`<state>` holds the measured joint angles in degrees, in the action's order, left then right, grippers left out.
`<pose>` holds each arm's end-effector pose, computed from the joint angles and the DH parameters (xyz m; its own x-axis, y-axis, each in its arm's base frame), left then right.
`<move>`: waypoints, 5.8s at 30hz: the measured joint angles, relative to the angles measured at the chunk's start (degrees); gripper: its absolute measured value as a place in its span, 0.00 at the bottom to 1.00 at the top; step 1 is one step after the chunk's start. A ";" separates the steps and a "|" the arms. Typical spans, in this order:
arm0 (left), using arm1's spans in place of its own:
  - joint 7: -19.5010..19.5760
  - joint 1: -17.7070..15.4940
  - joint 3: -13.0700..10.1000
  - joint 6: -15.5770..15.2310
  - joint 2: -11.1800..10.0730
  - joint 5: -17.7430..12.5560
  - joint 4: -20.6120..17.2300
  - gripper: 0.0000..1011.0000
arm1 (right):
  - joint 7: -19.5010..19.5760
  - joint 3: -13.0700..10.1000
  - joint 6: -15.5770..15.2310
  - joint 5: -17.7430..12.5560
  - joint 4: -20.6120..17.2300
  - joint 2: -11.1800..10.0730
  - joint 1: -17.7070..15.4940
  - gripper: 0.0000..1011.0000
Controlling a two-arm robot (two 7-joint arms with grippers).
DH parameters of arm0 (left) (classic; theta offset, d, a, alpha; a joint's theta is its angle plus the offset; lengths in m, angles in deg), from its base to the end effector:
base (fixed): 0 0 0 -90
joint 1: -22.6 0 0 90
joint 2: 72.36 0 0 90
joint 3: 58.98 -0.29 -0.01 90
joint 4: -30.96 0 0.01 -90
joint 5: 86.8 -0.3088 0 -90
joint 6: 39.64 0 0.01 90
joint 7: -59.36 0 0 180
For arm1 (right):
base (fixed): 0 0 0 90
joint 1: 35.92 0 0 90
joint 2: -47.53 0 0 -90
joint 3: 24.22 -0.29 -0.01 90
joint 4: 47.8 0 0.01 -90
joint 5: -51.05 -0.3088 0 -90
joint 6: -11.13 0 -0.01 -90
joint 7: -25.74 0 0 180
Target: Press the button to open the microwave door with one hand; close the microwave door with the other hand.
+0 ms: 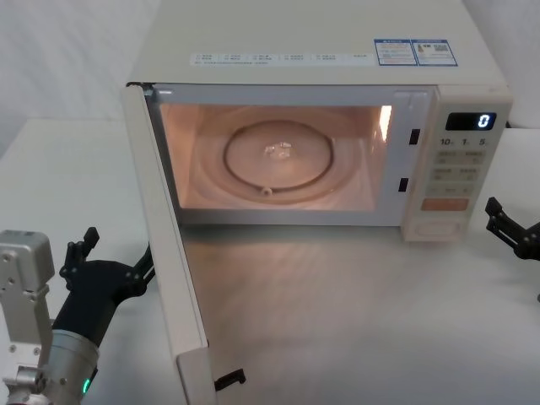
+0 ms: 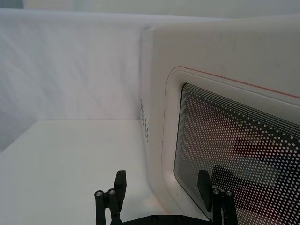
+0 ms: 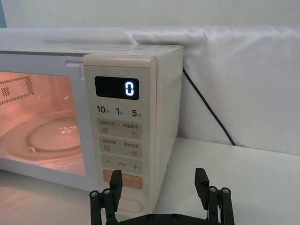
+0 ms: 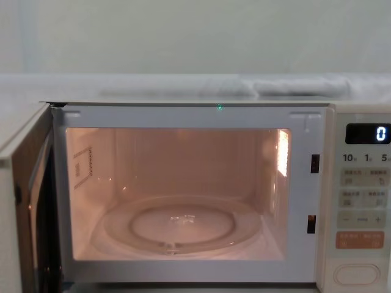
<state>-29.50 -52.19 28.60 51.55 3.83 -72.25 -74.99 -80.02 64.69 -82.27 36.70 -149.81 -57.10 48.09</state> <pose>0.2530 0.0375 -0.2853 0.1246 0.9917 -0.0327 -0.9921 0.1241 -0.0175 0.2987 -0.0649 -0.2575 0.3039 -0.9525 0.0184 0.9517 0.3045 0.0402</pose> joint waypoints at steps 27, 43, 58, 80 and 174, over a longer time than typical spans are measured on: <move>0.00 0.00 0.00 0.00 0.00 0.00 0.00 0.98 | 0.00 0.00 0.00 0.01 0.00 0.00 -0.01 0.99; 0.00 0.00 0.00 0.00 0.00 0.00 0.00 0.56 | 0.00 0.00 0.00 0.01 0.00 0.00 0.00 0.99; 0.00 0.00 0.00 0.00 0.00 0.00 0.00 0.10 | 0.00 0.00 0.00 0.01 0.00 0.00 0.00 0.99; 9.13 3.97 6.58 -2.44 -2.47 7.98 -4.73 0.00 | 0.00 -0.01 0.00 0.01 0.00 0.00 -0.01 0.99; 14.79 -30.85 -23.39 -9.12 -0.18 0.69 8.81 0.00 | 0.00 0.00 0.01 0.01 0.00 0.00 -0.01 0.99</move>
<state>-14.72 -83.04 5.22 42.43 3.65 -71.56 -66.18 -80.02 64.69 -82.26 36.71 -149.81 -57.10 48.08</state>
